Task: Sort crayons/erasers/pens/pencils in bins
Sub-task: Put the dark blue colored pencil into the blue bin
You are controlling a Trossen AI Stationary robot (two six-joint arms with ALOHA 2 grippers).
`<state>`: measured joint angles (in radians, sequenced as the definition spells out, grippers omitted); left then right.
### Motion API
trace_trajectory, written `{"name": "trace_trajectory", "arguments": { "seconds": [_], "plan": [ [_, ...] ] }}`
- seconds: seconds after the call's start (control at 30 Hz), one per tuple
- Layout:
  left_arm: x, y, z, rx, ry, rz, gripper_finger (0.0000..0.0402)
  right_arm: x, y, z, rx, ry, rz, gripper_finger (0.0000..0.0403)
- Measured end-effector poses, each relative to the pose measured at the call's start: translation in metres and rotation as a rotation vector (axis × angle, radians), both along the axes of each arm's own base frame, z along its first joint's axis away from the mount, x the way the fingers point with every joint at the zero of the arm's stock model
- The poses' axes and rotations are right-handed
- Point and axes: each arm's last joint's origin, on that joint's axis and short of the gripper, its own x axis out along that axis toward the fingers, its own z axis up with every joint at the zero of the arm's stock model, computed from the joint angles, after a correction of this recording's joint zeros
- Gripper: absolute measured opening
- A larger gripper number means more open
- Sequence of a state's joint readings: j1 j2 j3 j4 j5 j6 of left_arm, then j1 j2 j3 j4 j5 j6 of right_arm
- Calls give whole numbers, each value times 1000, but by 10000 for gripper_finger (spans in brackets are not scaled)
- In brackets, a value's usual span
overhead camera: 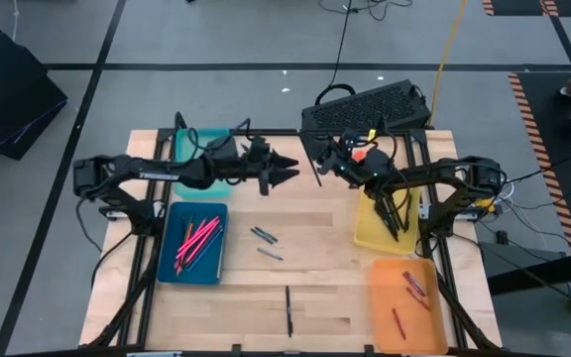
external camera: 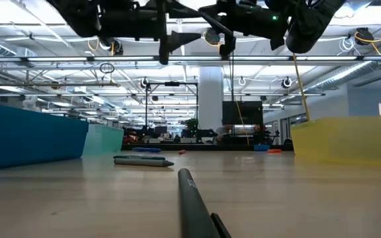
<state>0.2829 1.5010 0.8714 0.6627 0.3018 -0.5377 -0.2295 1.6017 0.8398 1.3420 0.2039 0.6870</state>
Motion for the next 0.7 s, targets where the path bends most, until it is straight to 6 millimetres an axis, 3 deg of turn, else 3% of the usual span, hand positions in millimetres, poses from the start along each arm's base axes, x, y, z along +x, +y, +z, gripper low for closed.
{"name": "trace_trajectory", "arguments": {
  "seconds": [0.37, 0.57, 0.7],
  "plan": [
    [45, 7, 10, 15, -17, -106, 227, 15, -4, 28, -205, 67, 44, 19],
    [46, 6, 19, 78, -49, -133, 225, 16, -5, 31, -202, 56, 46, 19],
    [45, 6, 20, 83, -48, -121, 174, 15, -5, 32, -211, 46, 45, 19]
  ]
}}
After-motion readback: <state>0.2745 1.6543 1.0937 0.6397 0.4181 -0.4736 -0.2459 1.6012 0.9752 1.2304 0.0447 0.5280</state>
